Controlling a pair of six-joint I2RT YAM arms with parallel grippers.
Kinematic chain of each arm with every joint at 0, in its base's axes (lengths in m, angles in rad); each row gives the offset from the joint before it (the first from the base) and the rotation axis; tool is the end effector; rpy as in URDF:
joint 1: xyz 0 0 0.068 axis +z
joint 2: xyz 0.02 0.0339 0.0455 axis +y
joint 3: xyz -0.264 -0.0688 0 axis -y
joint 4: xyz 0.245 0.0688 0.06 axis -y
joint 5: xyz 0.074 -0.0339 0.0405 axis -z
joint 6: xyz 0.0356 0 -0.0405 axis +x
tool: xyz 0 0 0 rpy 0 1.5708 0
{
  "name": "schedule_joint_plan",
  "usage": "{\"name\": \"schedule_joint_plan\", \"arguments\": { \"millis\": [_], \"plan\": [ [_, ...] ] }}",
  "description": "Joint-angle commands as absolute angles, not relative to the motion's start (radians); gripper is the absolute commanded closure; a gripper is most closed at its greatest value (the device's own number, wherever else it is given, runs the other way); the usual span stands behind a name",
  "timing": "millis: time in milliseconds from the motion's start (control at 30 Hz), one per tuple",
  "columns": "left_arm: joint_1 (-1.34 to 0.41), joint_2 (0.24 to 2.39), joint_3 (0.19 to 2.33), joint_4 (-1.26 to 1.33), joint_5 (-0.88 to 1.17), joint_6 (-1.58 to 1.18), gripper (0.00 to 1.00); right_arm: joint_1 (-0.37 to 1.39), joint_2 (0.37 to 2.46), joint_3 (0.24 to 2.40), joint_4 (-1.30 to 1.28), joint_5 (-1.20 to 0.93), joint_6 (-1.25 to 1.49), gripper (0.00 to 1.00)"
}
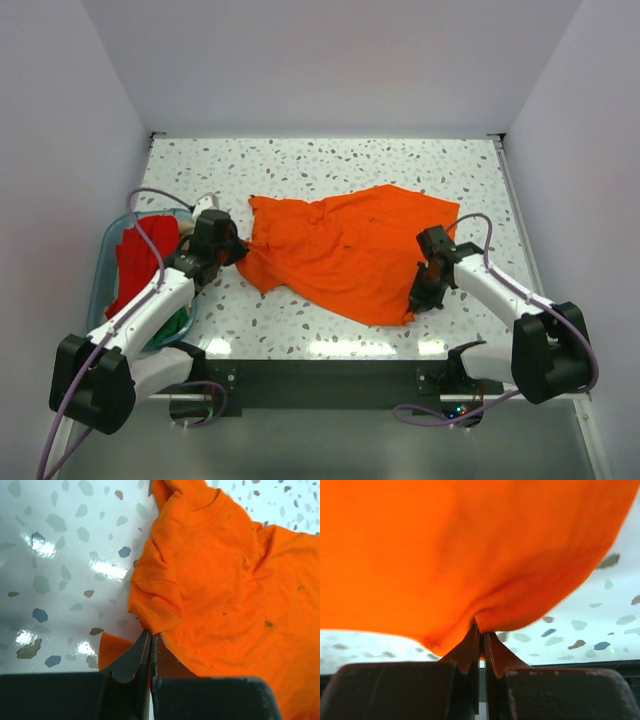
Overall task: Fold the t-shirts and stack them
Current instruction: Flatten the tshirt out
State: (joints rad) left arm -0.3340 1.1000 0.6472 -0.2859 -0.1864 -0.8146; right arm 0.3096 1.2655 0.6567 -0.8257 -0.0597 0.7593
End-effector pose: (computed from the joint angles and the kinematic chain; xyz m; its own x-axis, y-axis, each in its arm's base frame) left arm 0.2170 -0.0683 0.2222 -0.5767 -0.5566 -0.5981 -0.3305 0.8284 -0.4522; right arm 0.1811 0.0602 0.1659 -0.8991 0.4339 -0.0579 0.4234 0.8956 0.1364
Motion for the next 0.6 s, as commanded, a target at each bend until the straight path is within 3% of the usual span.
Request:
{"name": "schedule_joint_plan", "arguments": {
  "millis": [0,200,567],
  "plan": [
    [-0.327,1.036,0.741,-0.311,-0.166,-0.738,1.0,0.314,1.183,0.877,-0.791,-0.087,0.695,1.0],
    [-0.327,0.94,0.943,-0.411,-0.141,-0.68,1.0,0.292,1.123,1.161,-0.885,-0.02,0.643,1.0],
    [-0.327,0.899,1.446,-0.561,-0.084,-0.617,1.0,0.115,1.103,1.563,-0.98,-0.101,0.555,1.0]
  ]
}}
